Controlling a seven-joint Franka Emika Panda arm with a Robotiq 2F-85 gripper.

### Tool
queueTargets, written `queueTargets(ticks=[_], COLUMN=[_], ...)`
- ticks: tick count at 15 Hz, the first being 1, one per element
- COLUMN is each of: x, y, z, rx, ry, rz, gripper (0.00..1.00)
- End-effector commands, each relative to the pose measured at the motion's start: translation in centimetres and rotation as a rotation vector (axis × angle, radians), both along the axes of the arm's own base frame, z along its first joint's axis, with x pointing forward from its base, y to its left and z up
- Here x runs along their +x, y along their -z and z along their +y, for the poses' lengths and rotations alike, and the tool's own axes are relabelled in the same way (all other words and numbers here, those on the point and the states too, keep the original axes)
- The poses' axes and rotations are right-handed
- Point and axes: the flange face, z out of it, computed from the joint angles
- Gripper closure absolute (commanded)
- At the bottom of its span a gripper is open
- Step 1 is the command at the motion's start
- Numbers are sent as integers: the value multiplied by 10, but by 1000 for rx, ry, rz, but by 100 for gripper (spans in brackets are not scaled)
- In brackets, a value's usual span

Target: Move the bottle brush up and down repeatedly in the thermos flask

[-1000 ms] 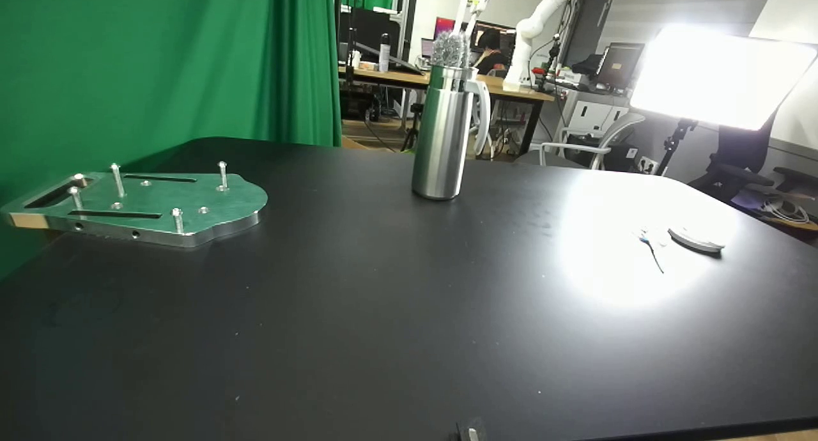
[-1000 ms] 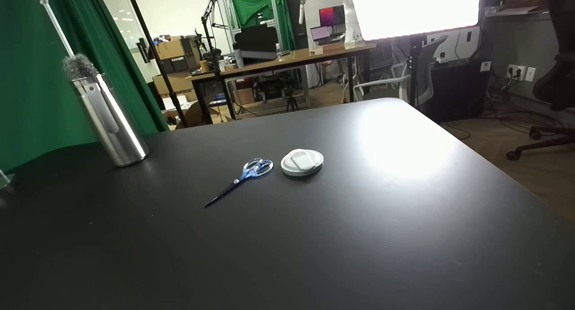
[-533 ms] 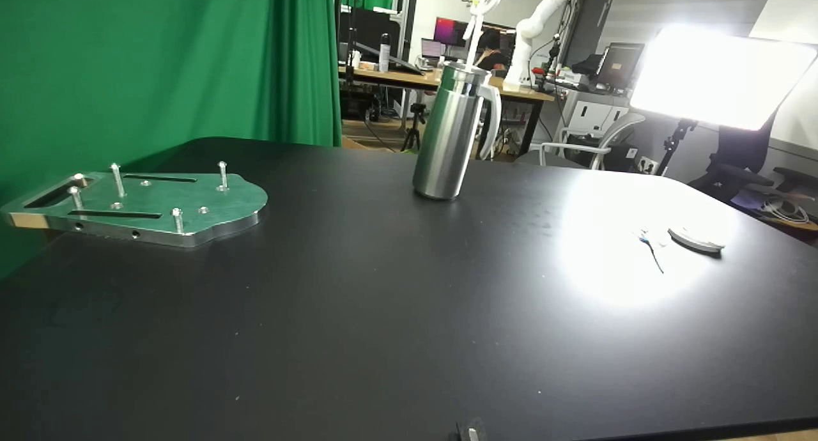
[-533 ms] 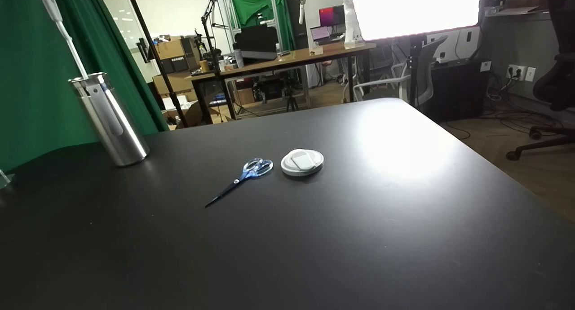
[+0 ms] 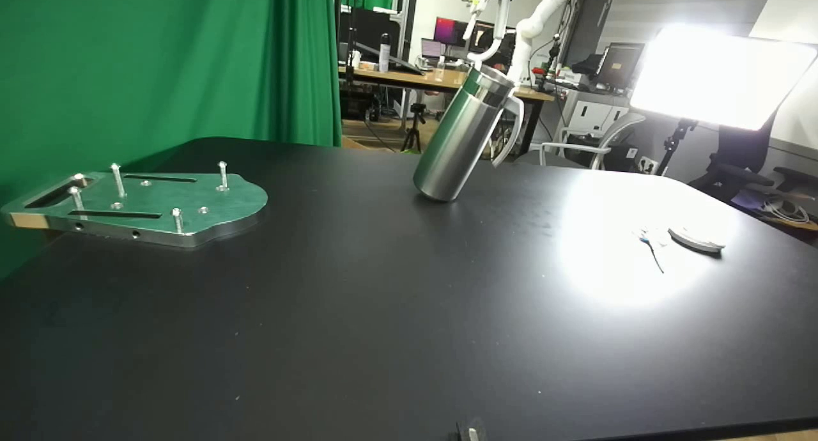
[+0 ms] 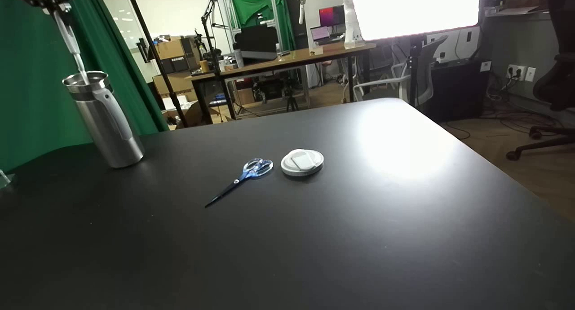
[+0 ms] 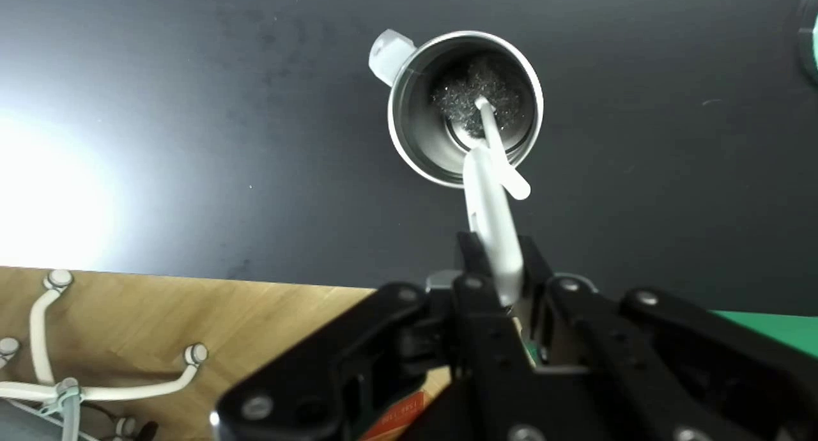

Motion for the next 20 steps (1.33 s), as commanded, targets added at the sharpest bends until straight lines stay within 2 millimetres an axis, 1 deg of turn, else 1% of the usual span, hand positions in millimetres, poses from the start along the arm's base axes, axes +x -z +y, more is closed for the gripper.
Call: queueTargets(ticks=[1, 2, 4, 7, 9, 12, 14, 16, 17, 18, 20], x=[-4, -4, -7, -14, -22, -35, -41, -47, -47, -48, -47], y=[11, 8, -7, -41, -69, -103, -118, -130, -131, -129, -117], z=[5, 7, 15, 30, 36, 40, 40, 40, 39, 39, 38], rx=[-32, -32, -23, 1, 17, 31, 36, 41, 45, 46, 39], ry=[2, -4, -22, -49, -64, -78, -81, -83, -82, -82, -80], rz=[10, 4, -22, -83, -128, -193, -220, -242, -243, -242, -224], gripper=[96, 96, 96, 96, 96, 96, 96, 96, 96, 96, 96])
